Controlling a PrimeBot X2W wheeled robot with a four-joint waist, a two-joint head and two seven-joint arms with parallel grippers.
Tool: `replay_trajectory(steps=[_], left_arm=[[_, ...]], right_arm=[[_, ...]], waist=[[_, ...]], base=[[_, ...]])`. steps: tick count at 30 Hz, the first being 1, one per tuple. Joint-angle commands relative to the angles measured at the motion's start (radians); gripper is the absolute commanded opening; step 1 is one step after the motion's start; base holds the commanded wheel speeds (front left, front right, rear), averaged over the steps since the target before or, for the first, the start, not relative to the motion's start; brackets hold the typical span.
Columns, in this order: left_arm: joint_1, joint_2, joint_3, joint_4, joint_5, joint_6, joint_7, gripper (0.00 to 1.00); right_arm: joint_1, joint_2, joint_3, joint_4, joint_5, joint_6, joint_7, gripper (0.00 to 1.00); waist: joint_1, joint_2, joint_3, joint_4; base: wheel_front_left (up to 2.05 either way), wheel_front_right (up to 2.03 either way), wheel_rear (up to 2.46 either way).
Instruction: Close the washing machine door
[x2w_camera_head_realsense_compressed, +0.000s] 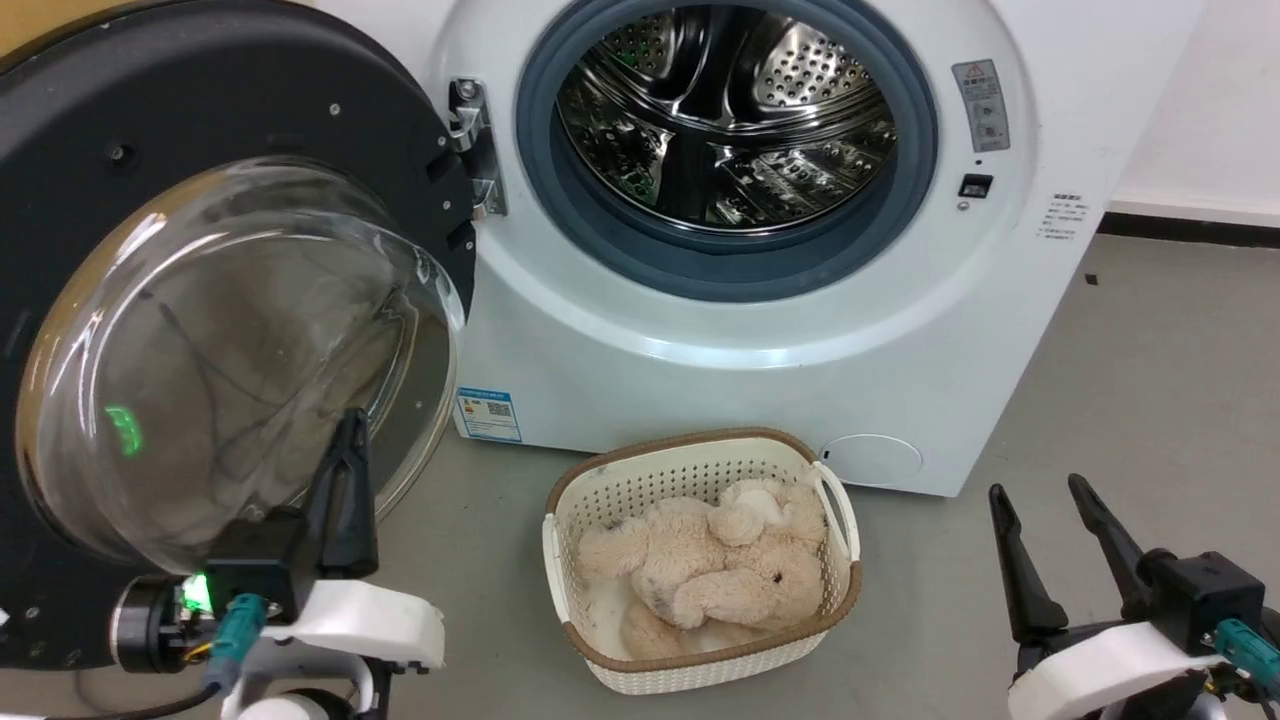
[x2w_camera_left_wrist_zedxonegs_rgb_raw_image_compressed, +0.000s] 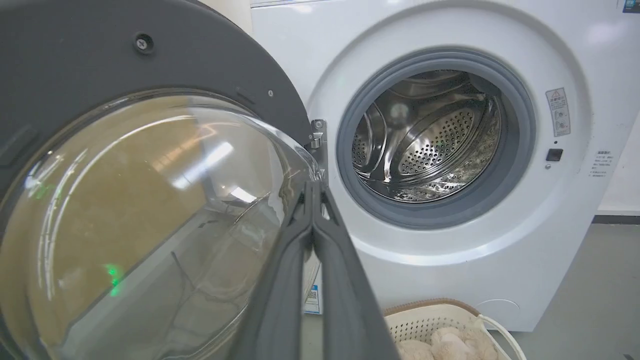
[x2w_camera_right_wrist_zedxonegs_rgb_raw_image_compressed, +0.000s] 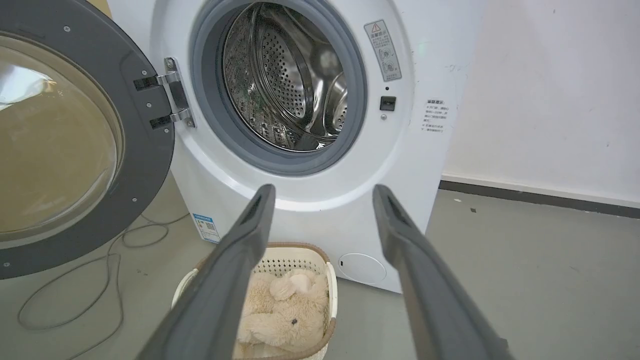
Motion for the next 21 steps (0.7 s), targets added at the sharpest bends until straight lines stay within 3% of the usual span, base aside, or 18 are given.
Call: replay_trajectory(steps=[1, 12, 21], left_arm=[[-0.021, 0.003, 0.011, -0.021, -0.015, 0.003, -0.013, 0.0], [-0.081, 0.002, 0.097, -0.092, -0.075, -0.037, -0.034, 0.0], [-0.181, 0.019, 0.251, -0.099, -0.163, -0.086, -0.053, 0.0]], right_arm=[[0.006, 0.001, -0.006, -0.005, 0.014, 0.0, -0.012, 1.0], [0.008, 0.001, -0.022, -0.009, 0.035, 0.0, -0.033, 1.0], [0.002, 0.001, -0.039, -0.007, 0.051, 0.0, -0.051, 1.0]], waist=[[-0.0001, 0.0, 0.001, 0.007], [-0.0001, 0.0, 0.014, 0.047], [-0.0001, 0.0, 0.034, 0.089]], base=[[0.0, 0.0, 0.0], [0.0, 0.0, 0.0], [0.0, 0.0, 0.0]])
